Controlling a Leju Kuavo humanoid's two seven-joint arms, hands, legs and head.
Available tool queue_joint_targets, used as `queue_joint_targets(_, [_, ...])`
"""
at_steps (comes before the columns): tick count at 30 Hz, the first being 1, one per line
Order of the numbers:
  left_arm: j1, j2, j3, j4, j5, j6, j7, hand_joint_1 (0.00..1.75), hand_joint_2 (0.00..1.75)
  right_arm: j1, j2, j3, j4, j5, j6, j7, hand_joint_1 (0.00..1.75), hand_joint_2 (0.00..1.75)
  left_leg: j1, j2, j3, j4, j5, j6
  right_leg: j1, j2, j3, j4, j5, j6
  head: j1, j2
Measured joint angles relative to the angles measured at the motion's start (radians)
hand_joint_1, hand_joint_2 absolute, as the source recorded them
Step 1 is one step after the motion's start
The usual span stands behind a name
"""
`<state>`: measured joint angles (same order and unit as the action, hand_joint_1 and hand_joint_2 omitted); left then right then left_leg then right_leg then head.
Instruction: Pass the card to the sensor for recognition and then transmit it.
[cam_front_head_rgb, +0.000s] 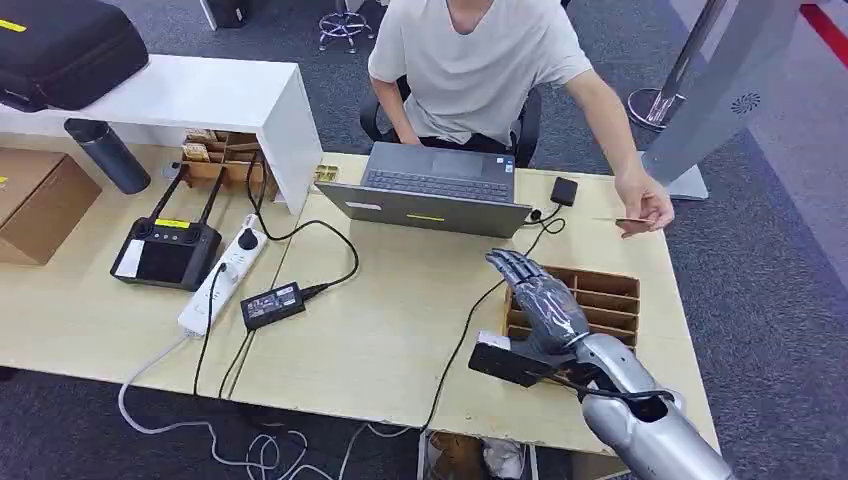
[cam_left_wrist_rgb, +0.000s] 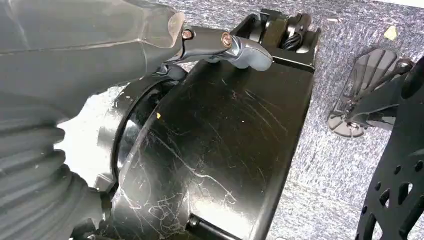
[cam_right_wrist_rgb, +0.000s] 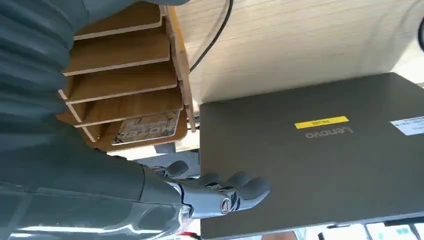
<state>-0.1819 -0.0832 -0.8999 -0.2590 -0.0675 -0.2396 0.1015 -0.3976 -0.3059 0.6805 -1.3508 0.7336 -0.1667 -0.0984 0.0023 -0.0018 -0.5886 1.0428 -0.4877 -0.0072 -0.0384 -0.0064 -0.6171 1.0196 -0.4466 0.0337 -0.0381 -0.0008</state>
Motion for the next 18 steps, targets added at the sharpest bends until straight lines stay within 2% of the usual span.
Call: queue_joint_targets(18, [0.0,0.0,0.002,0.0,-0.002,-0.003,0.0,0.0,1.75,-0.035,0.006,0.001,0.052,0.022,-0.011,0.005,0.0,1.75,0.0,0.0,0.0,0.0,0.0,0.0,0.0,0.0,0.0,0.0,0.0,0.0,0.0,0.0])
